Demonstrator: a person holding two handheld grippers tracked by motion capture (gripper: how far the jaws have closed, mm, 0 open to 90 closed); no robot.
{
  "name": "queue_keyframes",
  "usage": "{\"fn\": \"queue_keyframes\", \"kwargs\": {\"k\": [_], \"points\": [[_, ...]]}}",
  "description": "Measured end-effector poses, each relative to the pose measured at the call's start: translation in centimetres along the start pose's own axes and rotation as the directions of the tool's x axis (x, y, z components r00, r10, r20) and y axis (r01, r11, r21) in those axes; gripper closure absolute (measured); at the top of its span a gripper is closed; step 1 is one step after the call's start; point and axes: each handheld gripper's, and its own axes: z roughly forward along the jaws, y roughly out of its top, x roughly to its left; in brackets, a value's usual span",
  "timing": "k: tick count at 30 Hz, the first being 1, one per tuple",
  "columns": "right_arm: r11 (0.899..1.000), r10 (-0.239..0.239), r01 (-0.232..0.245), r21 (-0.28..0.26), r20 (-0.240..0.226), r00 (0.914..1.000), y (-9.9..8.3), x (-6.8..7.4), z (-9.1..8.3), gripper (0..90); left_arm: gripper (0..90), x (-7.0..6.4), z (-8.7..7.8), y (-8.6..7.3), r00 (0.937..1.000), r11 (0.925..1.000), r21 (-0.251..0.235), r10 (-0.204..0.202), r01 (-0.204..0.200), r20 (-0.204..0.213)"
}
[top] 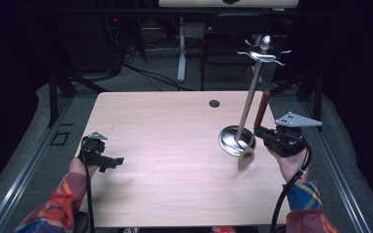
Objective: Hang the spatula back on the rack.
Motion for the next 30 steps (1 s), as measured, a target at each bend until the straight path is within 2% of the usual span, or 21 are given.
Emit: {"fn": "queue_keyframes", "kwargs": {"k": [22,30], "points": [[1.0,0.011,-0.009,-0.03,0.096,0.9954,1.5,-1.8,-1.1,84.6,1.0,0.0,0.1,0.0,1.0,1.0,0.0,0.003,-0.003,-0.002],[0.999,0.022,-0.016,-0.049,0.113,0.9934,2.2,-2.5,-1.6,84.6,1.0,0.0,0.2,0.1,1.0,1.0,0.004,0.007,-0.007,-0.004]]}}
